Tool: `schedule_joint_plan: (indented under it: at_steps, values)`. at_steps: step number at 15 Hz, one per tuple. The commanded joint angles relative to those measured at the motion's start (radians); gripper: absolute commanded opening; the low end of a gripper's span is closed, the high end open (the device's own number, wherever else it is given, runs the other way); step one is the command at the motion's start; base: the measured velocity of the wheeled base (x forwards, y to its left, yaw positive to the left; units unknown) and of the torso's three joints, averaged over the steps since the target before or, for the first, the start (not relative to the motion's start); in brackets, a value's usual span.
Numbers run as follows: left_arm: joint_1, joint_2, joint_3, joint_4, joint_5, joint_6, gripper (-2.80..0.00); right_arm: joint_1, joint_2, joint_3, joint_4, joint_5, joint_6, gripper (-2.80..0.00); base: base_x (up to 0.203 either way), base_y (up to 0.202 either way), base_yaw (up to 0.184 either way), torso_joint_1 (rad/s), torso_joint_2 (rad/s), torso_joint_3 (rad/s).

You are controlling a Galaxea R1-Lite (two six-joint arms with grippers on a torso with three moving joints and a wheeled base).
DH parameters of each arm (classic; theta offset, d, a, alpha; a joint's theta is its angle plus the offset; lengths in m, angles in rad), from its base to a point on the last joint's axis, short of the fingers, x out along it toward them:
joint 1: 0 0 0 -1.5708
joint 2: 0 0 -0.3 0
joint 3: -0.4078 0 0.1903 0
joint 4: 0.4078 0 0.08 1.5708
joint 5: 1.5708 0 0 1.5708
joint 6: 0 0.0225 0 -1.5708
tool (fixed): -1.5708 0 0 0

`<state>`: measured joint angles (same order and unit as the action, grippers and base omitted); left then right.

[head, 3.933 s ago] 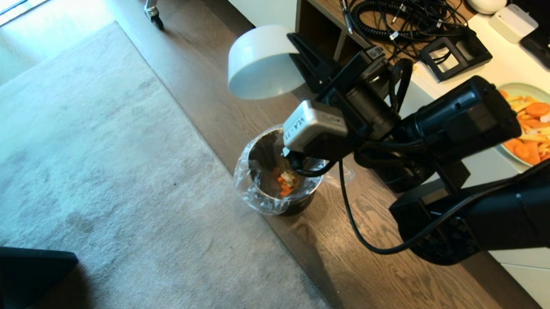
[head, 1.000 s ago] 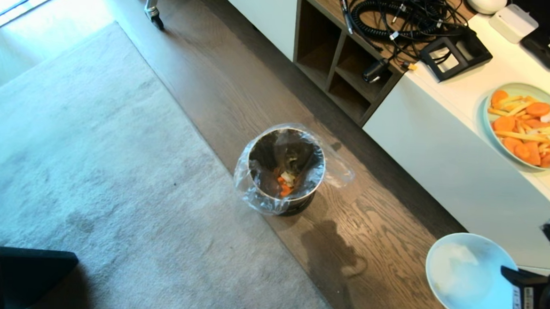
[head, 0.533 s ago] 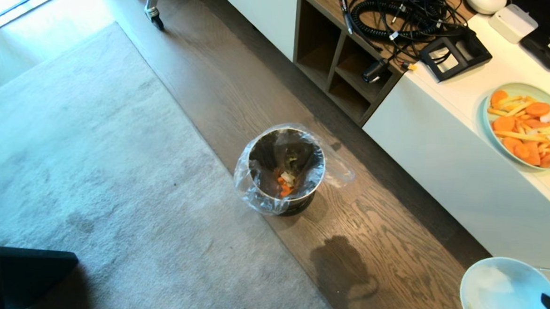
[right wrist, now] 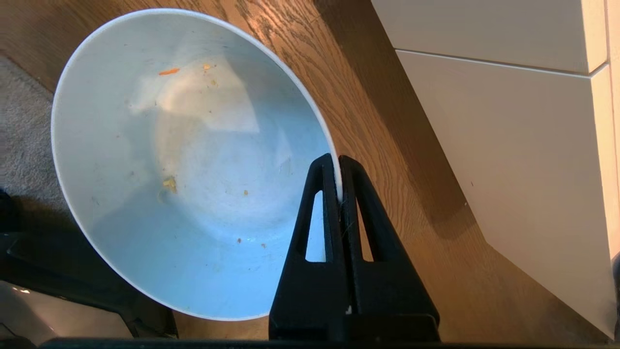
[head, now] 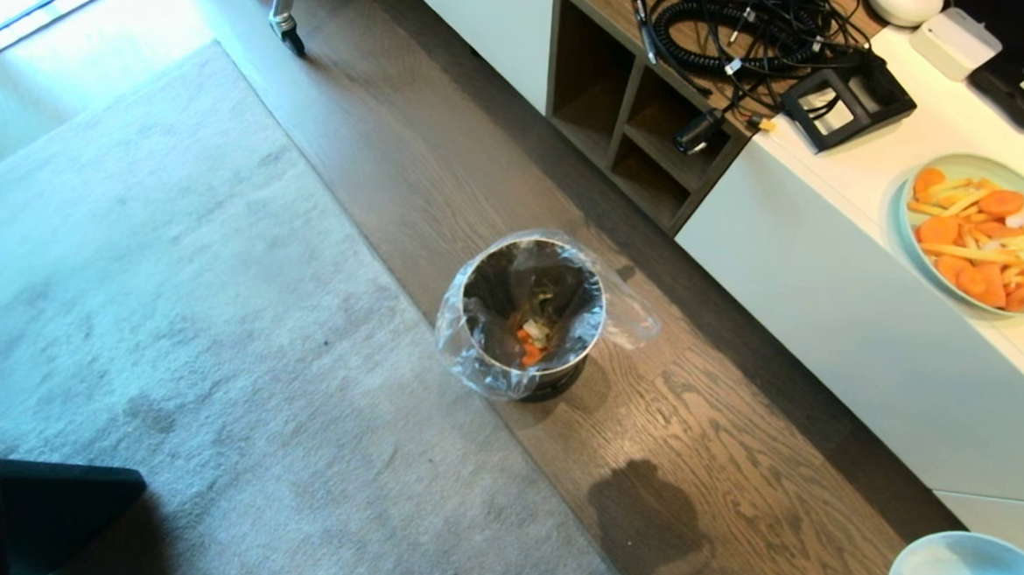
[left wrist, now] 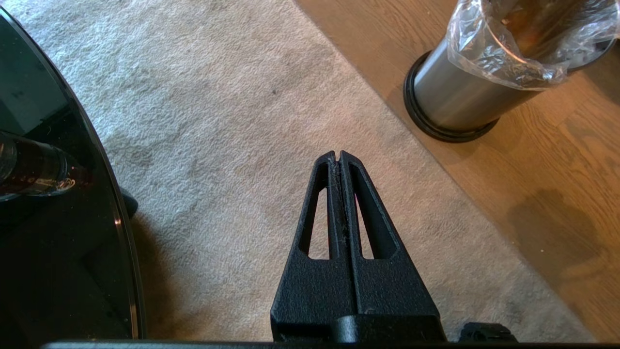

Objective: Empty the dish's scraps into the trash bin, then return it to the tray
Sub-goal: Put the bowl back to the table

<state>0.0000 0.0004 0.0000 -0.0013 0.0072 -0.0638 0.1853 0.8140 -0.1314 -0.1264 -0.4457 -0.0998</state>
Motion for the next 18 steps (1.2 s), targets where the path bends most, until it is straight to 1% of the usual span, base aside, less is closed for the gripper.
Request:
schedule_joint_plan:
  at_steps: [1, 2, 3, 4, 5, 6, 7, 8, 9, 10, 13, 15, 17, 18]
  values:
    - [0.0, 0.0, 0.0, 0.0, 0.0, -0.001, -2.8, -0.012, -0.043, 0.02, -0.009, 0.021, -0.014, -2.8, 0.0, 0.0, 0.0, 0.0, 0.0, 0.0]
    - [0.0, 0.0, 0.0, 0.0, 0.0, -0.001, -2.8, -0.054, -0.043, 0.045, -0.026, 0.056, -0.023, -2.8, 0.0, 0.0, 0.0, 0.0, 0.0, 0.0]
    - [0.0, 0.0, 0.0, 0.0, 0.0, -0.001, -2.8, -0.131, -0.056, 0.069, -0.047, 0.135, -0.037, -2.8, 0.0, 0.0, 0.0, 0.0, 0.0, 0.0]
    - [0.0, 0.0, 0.0, 0.0, 0.0, -0.001, -2.8, -0.209, -0.082, 0.092, -0.062, 0.272, -0.054, -2.8, 0.0, 0.0, 0.0, 0.0, 0.0, 0.0]
    - [0.0, 0.0, 0.0, 0.0, 0.0, -0.001, -2.8, -0.263, -0.13, 0.107, -0.064, 0.399, -0.068, -2.8, 0.0, 0.0, 0.0, 0.0, 0.0, 0.0]
    - [0.0, 0.0, 0.0, 0.0, 0.0, -0.001, -2.8, -0.297, -0.207, 0.115, -0.049, 0.484, -0.076, -2.8, 0.0, 0.0, 0.0, 0.0, 0.0, 0.0]
    - [0.0, 0.0, 0.0, 0.0, 0.0, -0.001, -2.8, -0.317, -0.285, 0.115, -0.009, 0.543, -0.081, -2.8, 0.0, 0.0, 0.0, 0.0, 0.0, 0.0]
    - [0.0, 0.0, 0.0, 0.0, 0.0, -0.001, -2.8, -0.323, -0.352, 0.108, 0.039, 0.58, -0.083, -2.8, 0.0, 0.0, 0.0, 0.0, 0.0, 0.0]
    - [0.0, 0.0, 0.0, 0.0, 0.0, -0.001, -2.8, -0.309, -0.405, 0.103, 0.073, 0.6, -0.081, -2.8, 0.0, 0.0, 0.0, 0.0, 0.0, 0.0]
    - [0.0, 0.0, 0.0, 0.0, 0.0, -0.001, -2.8, -0.277, -0.451, 0.1, 0.097, 0.601, -0.067, -2.8, 0.0, 0.0, 0.0, 0.0, 0.0, 0.0]
    - [0.0, 0.0, 0.0, 0.0, 0.0, -0.001, -2.8, -0.218, -0.596, 0.103, 0.133, 0.55, -0.042, -2.8, 0.0, 0.0, 0.0, 0.0, 0.0, 0.0]
    - [0.0, 0.0, 0.0, 0.0, 0.0, -0.001, -2.8, -0.2, -0.703, 0.121, 0.136, 0.519, -0.034, -2.8, 0.0, 0.0, 0.0, 0.0, 0.0, 0.0]
    - [0.0, 0.0, 0.0, 0.0, 0.0, -0.001, -2.8, -0.189, -0.799, 0.124, 0.147, 0.51, -0.031, -2.8, 0.0, 0.0, 0.0, 0.0, 0.0, 0.0]
    - [0.0, 0.0, 0.0, 0.0, 0.0, -0.001, -2.8, -0.186, -0.814, 0.127, 0.141, 0.506, -0.031, -2.8, 0.0, 0.0, 0.0, 0.0, 0.0, 0.0]
